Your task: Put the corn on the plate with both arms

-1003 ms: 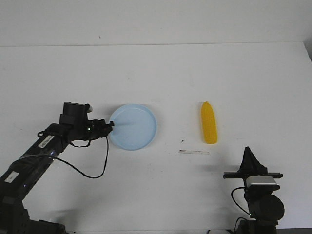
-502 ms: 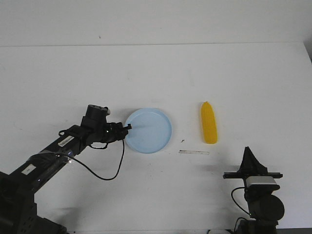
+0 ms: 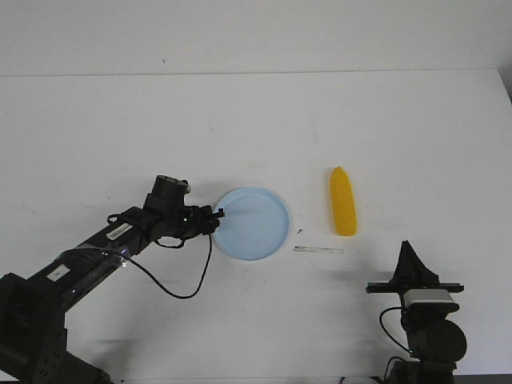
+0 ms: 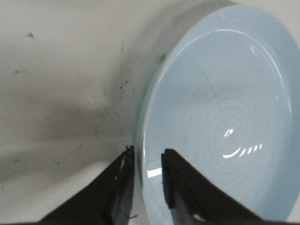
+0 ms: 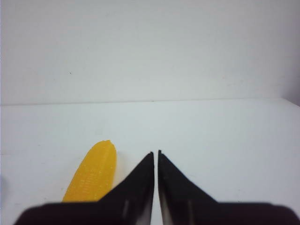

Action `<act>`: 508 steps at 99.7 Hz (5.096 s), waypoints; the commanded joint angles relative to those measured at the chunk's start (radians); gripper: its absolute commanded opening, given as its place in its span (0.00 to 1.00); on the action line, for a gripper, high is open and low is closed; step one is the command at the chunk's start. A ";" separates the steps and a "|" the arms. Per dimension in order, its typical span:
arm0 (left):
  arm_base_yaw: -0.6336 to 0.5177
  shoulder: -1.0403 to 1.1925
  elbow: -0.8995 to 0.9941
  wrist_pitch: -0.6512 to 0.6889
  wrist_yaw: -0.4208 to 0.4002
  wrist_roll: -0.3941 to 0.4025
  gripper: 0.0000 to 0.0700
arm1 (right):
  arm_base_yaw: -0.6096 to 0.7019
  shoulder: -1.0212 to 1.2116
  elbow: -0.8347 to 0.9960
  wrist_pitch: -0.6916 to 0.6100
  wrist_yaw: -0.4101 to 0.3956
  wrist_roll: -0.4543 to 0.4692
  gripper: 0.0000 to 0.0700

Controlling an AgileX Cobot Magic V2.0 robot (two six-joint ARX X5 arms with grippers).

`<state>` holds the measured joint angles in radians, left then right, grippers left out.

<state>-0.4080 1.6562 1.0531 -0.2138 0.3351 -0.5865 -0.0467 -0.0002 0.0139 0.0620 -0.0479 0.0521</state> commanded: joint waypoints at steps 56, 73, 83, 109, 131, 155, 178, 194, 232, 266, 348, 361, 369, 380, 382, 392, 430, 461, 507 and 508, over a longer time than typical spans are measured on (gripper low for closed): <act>0.053 -0.353 0.017 0.005 -0.265 0.270 0.00 | 0.000 0.002 -0.001 0.012 0.003 -0.004 0.02; 0.114 -0.494 0.016 0.033 -0.365 0.479 0.00 | 0.000 0.002 -0.001 0.012 0.003 -0.004 0.02; 0.150 -0.565 0.014 0.036 -0.382 0.606 0.00 | 0.000 0.001 -0.001 0.012 0.003 -0.004 0.02; 0.322 -0.779 -0.126 0.175 -0.381 0.620 0.00 | 0.000 0.001 -0.001 0.012 0.003 -0.004 0.02; 0.427 -0.984 -0.332 0.343 -0.381 0.624 0.00 | 0.000 0.001 -0.001 0.012 0.003 -0.004 0.02; 0.445 -1.144 -0.555 0.350 -0.380 0.576 0.00 | 0.000 0.002 -0.001 0.012 0.003 -0.004 0.02; 0.443 -1.228 -0.693 0.349 -0.380 0.539 0.00 | 0.000 0.001 -0.001 0.012 0.003 -0.004 0.02; 0.398 -1.250 -0.715 0.348 -0.380 0.539 0.00 | 0.000 0.001 -0.001 0.012 0.003 -0.004 0.02; 0.368 -1.260 -0.718 0.345 -0.381 0.545 0.00 | 0.000 0.001 -0.001 0.012 0.003 -0.004 0.02; 0.367 -1.306 -0.718 0.380 -0.380 0.544 0.00 | 0.000 0.001 -0.001 0.012 0.003 -0.004 0.02; 0.367 -1.390 -0.718 0.372 -0.380 0.544 0.00 | 0.000 0.001 -0.001 0.012 0.003 -0.004 0.02; 0.367 -1.390 -0.718 0.372 -0.380 0.544 0.00 | 0.000 0.001 -0.001 0.035 0.004 -0.004 0.02; 0.367 -1.390 -0.718 0.372 -0.380 0.544 0.00 | 0.000 0.002 -0.001 0.060 0.012 -0.003 0.02; 0.367 -1.390 -0.718 0.372 -0.380 0.544 0.00 | 0.002 0.002 0.021 0.153 -0.008 0.031 0.01; 0.367 -1.390 -0.718 0.372 -0.380 0.544 0.00 | 0.003 0.002 0.036 0.154 -0.018 0.030 0.01; 0.367 -1.390 -0.718 0.372 -0.380 0.544 0.00 | 0.013 0.036 0.138 0.071 -0.027 0.005 0.01; 0.367 -1.390 -0.718 0.372 -0.380 0.544 0.00 | 0.015 0.346 0.427 -0.138 -0.023 -0.136 0.01; 0.367 -1.390 -0.718 0.372 -0.380 0.544 0.00 | 0.066 0.654 0.623 -0.228 0.039 -0.114 0.01; 0.367 -1.390 -0.718 0.372 -0.380 0.544 0.00 | 0.272 1.155 0.980 -0.554 0.203 0.064 0.01; 0.367 -1.390 -0.718 0.372 -0.380 0.544 0.00 | 0.272 1.166 0.992 -0.566 0.203 0.064 0.01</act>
<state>-0.0418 0.2668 0.3332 0.1463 -0.0467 -0.0433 0.2218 1.1046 0.9352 -0.4427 0.1406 0.0872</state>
